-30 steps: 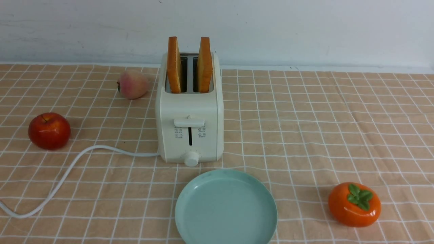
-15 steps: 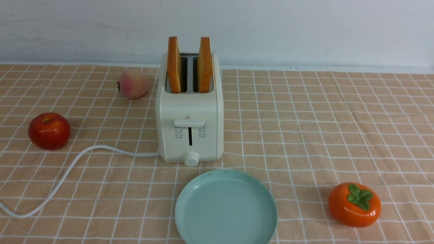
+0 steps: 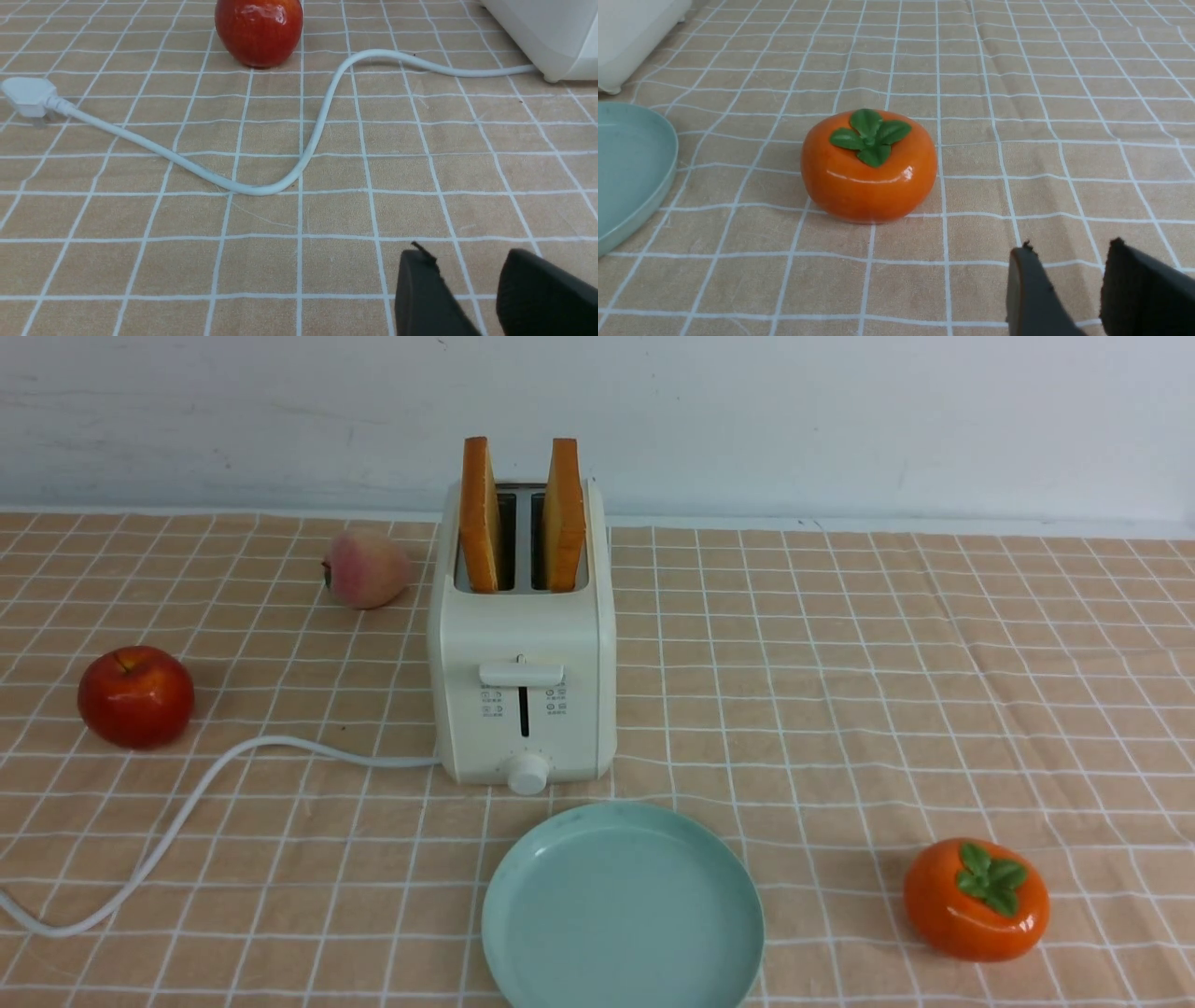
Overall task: Take toasted bread from bread machine on light coffee tablecloth place on plate.
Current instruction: 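Grasp the toast slice in the toaster and pull it up out of the slot with the right gripper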
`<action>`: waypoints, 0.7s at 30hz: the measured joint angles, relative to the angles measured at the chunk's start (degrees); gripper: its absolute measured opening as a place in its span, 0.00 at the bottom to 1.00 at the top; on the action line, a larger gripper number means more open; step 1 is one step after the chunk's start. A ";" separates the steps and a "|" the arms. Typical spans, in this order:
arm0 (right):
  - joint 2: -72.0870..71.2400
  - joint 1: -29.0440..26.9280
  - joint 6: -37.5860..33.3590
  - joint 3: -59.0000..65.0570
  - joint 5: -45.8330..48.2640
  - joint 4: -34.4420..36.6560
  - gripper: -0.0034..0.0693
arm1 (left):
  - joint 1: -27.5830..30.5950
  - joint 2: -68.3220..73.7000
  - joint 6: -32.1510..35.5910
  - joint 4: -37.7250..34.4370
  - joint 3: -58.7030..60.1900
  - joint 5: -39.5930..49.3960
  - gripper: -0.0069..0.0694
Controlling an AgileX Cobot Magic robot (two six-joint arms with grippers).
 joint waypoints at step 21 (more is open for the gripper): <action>-0.02 0.00 2.34 0.49 -28.05 -0.61 0.38 | 0.00 0.00 -0.48 3.11 0.04 -32.27 0.40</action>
